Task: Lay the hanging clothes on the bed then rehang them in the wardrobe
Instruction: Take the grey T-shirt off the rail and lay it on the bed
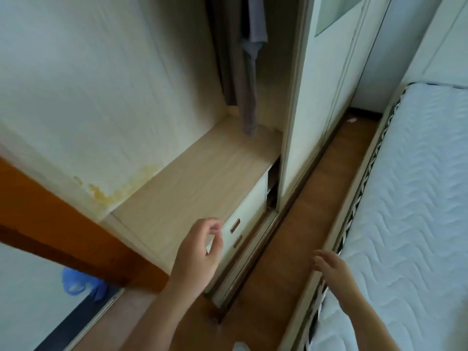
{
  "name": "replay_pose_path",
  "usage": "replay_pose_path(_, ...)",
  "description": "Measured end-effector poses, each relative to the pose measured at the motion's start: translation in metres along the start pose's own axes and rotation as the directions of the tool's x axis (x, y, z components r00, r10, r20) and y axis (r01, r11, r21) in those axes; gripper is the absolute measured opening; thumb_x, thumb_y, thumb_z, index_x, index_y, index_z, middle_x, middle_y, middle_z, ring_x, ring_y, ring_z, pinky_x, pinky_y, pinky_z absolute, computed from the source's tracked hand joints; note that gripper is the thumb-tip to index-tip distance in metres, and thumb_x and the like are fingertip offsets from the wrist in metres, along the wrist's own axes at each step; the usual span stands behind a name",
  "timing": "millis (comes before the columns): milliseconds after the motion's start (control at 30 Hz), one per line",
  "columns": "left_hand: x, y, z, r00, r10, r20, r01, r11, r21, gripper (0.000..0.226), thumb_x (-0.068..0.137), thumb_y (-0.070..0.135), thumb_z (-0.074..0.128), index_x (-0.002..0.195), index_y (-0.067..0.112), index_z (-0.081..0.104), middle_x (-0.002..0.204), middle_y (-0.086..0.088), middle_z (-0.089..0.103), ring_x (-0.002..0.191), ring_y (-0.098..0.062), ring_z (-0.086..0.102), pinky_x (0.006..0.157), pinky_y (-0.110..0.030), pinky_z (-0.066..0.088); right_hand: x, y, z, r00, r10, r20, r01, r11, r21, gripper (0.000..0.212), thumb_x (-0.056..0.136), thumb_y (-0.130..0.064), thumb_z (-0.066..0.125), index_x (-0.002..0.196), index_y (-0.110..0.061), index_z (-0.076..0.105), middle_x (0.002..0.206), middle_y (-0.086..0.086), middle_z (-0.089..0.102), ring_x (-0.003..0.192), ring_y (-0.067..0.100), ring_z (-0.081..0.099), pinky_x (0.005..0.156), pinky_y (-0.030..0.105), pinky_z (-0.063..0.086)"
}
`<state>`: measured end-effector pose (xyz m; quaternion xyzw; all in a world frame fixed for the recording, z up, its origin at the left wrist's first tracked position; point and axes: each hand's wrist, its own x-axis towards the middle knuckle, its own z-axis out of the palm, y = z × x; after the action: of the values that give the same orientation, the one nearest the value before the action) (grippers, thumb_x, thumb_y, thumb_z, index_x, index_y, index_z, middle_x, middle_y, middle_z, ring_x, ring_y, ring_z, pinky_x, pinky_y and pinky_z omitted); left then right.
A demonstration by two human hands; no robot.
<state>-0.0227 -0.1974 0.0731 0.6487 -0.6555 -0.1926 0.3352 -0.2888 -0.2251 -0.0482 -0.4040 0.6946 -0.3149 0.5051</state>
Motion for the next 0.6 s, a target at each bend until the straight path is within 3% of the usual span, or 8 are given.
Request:
replay_pose_path(133,0.039,-0.004,-0.006,0.996,0.004,-0.092,-0.007,0.999,-0.034,0.021,0.088,0.014,0.052,0.109,0.019,0.054,0.1,0.014,0.057,0.101,0.008,0.051,0.081,0.003,0.034,0.02,-0.035,0.004,0.996,-0.094,-0.01,0.094,0.996,0.006,0.012,0.091,-0.011,0.051,0.097,-0.019,0.058,0.092,0.006,0.067,0.082,0.014,0.061,0.067,0.025,0.043)
replay_pose_path(267,0.065,-0.005,-0.005,0.987,-0.049,-0.153,0.032,0.994,-0.108,0.021,0.088,0.013,0.052,0.107,0.019,0.055,0.1,0.015,0.057,0.097,0.006,0.053,0.079,0.004,0.035,0.035,-0.071,0.012,0.983,-0.184,0.0,0.184,0.983,0.0,0.015,0.091,-0.01,0.051,0.093,-0.023,0.057,0.092,0.004,0.066,0.086,0.018,0.063,0.083,0.033,0.049)
replay_pose_path(333,0.08,-0.003,-0.005,0.978,-0.078,-0.194,0.049,0.988,-0.149,0.019,0.089,0.015,0.051,0.107,0.02,0.055,0.101,0.016,0.057,0.097,0.007,0.052,0.077,0.002,0.037,0.044,-0.096,0.016,0.972,-0.233,0.027,0.234,0.972,-0.022,0.014,0.091,-0.01,0.051,0.095,-0.023,0.057,0.093,0.002,0.067,0.089,0.017,0.064,0.083,0.031,0.047)
replay_pose_path(433,0.107,0.0,-0.012,0.962,-0.107,-0.252,0.052,0.975,-0.215,0.018,0.089,0.015,0.051,0.103,0.024,0.054,0.098,0.019,0.056,0.094,0.009,0.051,0.076,-0.009,0.041,0.066,-0.143,0.019,0.946,-0.321,0.05,0.323,0.944,-0.064,0.014,0.091,-0.013,0.051,0.099,-0.023,0.056,0.094,0.0,0.067,0.089,0.014,0.063,0.08,0.026,0.046)
replay_pose_path(533,0.139,-0.007,-0.028,0.933,-0.114,-0.342,0.019,0.963,-0.267,0.023,0.088,0.01,0.053,0.093,0.032,0.056,0.091,0.016,0.062,0.091,0.004,0.055,0.083,-0.02,0.044,0.096,-0.202,0.016,0.91,-0.411,0.049,0.413,0.905,-0.097,0.014,0.091,-0.014,0.052,0.101,-0.023,0.056,0.093,-0.002,0.067,0.092,0.017,0.064,0.086,0.032,0.05)
replay_pose_path(600,0.166,-0.018,-0.04,0.899,-0.148,-0.412,-0.001,0.94,-0.341,0.028,0.085,0.016,0.058,0.081,0.043,0.057,0.085,0.02,0.066,0.086,0.0,0.06,0.08,-0.01,0.044,0.119,-0.246,0.014,0.866,-0.498,0.057,0.501,0.856,-0.127,0.016,0.091,-0.014,0.052,0.101,-0.024,0.056,0.095,0.001,0.067,0.095,0.02,0.064,0.091,0.037,0.049)
